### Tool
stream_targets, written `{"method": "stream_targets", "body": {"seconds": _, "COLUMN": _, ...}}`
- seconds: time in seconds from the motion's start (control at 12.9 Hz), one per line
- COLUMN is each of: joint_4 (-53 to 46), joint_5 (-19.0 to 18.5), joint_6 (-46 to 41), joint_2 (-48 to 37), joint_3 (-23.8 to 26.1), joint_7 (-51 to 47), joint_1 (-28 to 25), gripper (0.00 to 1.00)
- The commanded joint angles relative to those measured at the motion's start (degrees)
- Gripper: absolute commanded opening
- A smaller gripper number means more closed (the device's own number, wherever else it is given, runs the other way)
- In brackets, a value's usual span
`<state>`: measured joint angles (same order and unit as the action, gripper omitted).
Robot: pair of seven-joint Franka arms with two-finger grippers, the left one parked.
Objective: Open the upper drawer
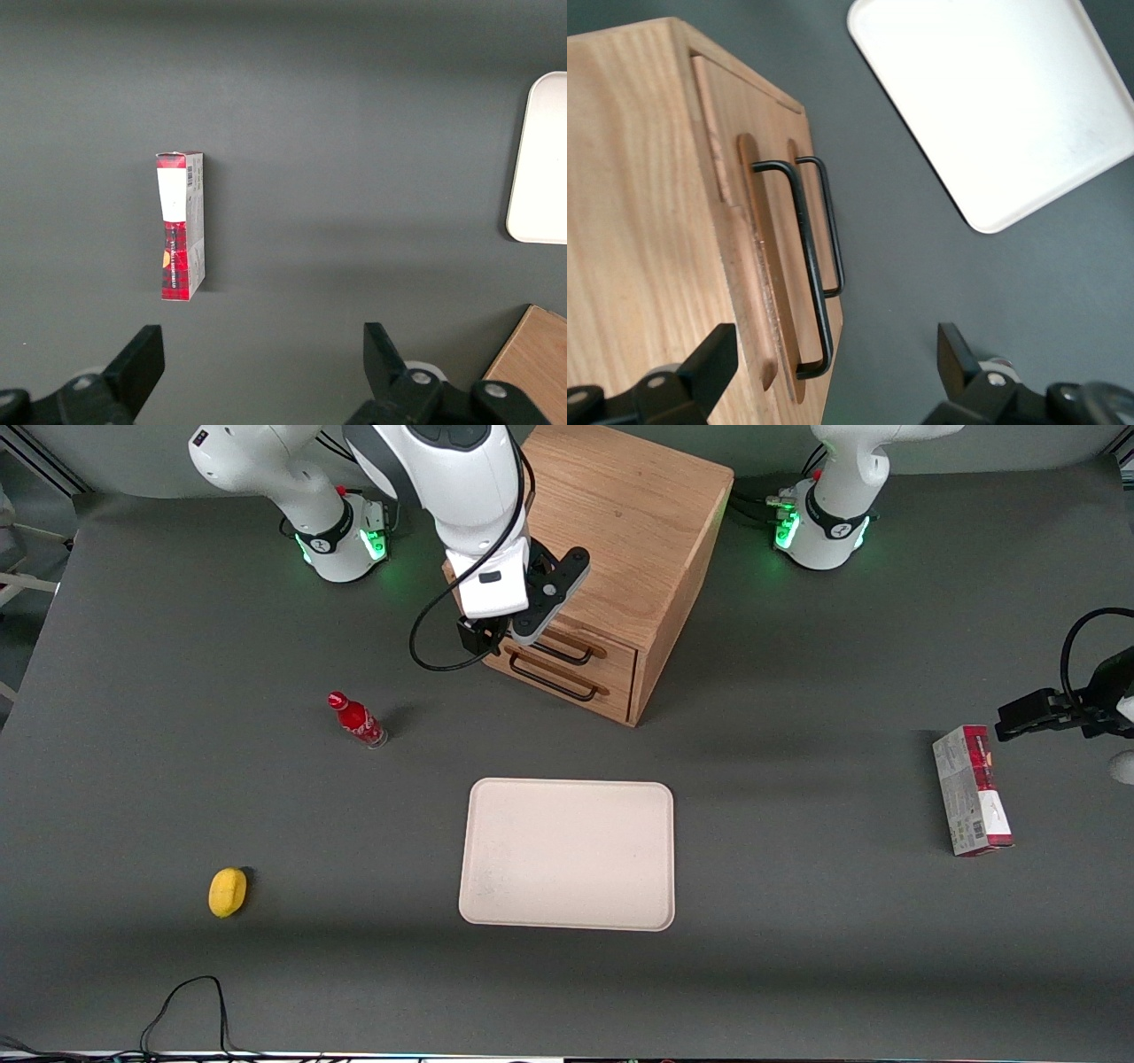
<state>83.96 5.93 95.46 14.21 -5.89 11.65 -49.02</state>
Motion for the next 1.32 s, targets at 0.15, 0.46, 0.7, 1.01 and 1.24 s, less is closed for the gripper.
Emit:
{"method": "stream_targets", "body": {"seconds": 0.15, "joint_4": -0.2, "joint_5": 6.7, "joint_6": -0.6, "joint_2": 0.4, "joint_3": -1.4, "joint_7": 4.4, "joint_1": 0.4, "gripper": 1.0}}
{"method": "stream_targets", "body": {"seconds": 0.46, "joint_4": 2.3, "joint_5": 7.3, "joint_6": 0.9, "joint_2": 0.4, "joint_3": -2.0, "joint_7": 5.7, "joint_1": 0.4, "gripper": 1.0}}
{"method": "stream_targets", "body": {"seconds": 0.7, "joint_4": 6.6, "joint_5": 6.7, "joint_6": 5.1, "joint_2": 0.0, "joint_3": -2.0, "joint_7": 5.8, "joint_1": 0.3, "gripper": 1.0}}
{"method": "stream_targets", "body": {"seconds": 1.01, "joint_4": 10.2, "joint_5": 6.5, "joint_6": 9.3, "joint_2": -0.1, "joint_3": -2.1, "joint_7": 7.9, "joint_1": 0.3, "gripper": 1.0}}
{"method": "stream_targets", "body": {"seconds": 1.24, "joint_4": 12.6, "joint_5": 6.5, "joint_6": 12.6, "joint_2": 0.3, "joint_3": -2.1, "joint_7": 8.1, "joint_1": -0.2, "gripper": 1.0}}
